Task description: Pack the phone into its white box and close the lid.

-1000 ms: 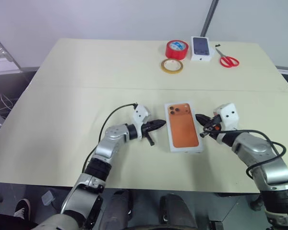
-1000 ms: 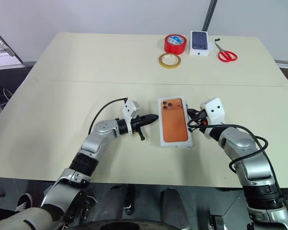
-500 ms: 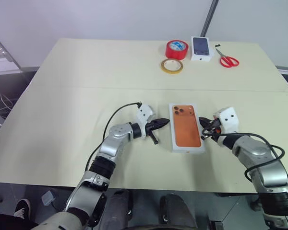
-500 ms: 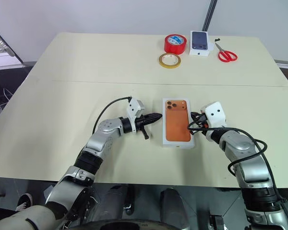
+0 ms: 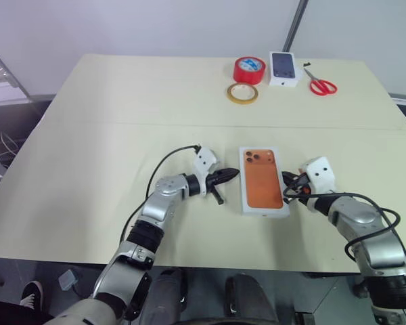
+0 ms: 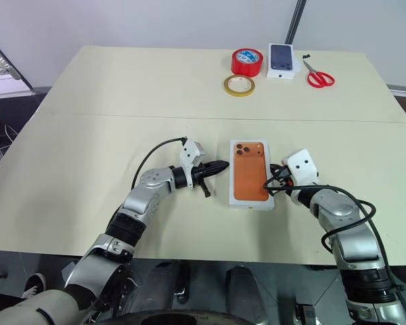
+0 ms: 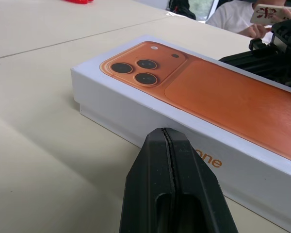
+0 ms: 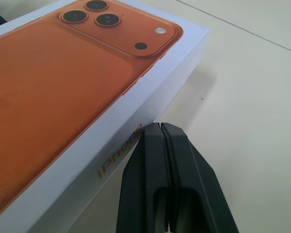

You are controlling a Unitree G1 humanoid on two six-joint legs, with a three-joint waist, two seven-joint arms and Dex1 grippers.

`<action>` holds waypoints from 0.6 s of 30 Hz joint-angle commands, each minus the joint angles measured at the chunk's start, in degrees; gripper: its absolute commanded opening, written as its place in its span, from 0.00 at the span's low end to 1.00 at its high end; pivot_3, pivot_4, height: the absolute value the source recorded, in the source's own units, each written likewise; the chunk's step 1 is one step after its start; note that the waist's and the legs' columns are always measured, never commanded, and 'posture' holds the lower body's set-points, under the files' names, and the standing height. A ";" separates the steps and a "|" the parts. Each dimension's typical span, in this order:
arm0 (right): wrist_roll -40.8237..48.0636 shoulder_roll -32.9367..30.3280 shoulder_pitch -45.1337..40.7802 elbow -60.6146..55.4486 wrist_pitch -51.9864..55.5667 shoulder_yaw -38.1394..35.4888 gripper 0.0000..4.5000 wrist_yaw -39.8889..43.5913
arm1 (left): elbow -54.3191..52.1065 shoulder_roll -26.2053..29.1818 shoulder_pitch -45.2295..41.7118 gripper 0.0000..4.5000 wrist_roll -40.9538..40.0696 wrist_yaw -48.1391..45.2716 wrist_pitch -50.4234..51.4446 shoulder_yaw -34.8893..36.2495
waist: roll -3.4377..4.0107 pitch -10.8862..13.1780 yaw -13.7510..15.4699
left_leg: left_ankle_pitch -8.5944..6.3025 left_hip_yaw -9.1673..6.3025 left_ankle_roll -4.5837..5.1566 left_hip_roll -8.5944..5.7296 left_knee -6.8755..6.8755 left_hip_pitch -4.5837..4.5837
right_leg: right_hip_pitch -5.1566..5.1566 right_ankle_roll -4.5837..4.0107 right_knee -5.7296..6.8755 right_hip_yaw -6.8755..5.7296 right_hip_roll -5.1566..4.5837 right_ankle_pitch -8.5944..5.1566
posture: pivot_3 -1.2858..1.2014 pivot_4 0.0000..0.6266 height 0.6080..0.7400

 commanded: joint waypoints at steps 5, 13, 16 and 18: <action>-4.40 -0.74 0.01 0.79 -1.98 1.35 0.01 0.84 | -1.98 -0.28 -0.16 0.00 0.33 -0.26 -1.25 -0.54 | 0.00 0.00 -0.01 | 0.00 0.00 0.00 0.00 0.01 0.00 | 0.00 0.00 0.00 0.00 0.00 0.00 | 0.52 0.24 0.91; -3.50 -0.76 -2.11 1.72 -3.55 -2.56 0.01 1.49 | -4.15 2.02 0.58 0.00 -0.87 0.12 0.36 1.60 | 0.00 0.00 -0.06 | 0.00 0.00 -0.01 0.01 0.05 0.00 | 0.00 0.00 0.02 0.00 0.02 0.00 | 0.52 0.24 0.91; 0.20 -0.50 -4.24 2.13 -3.45 -6.47 0.01 2.73 | -6.01 2.34 -0.27 0.00 -2.58 0.59 1.66 3.12 | 0.00 0.00 -0.01 | 0.00 0.00 -0.01 0.01 0.10 -0.01 | 0.01 0.00 0.03 0.00 0.02 0.00 | 0.52 0.24 0.91; 2.88 0.04 -5.51 1.88 -3.13 -8.41 0.01 3.90 | -6.83 1.75 -1.50 0.00 -3.98 0.97 2.71 4.23 | 0.01 0.00 0.02 | 0.00 -0.01 -0.01 0.02 0.12 -0.01 | 0.02 0.00 0.04 0.00 0.01 0.00 | 0.52 0.24 0.91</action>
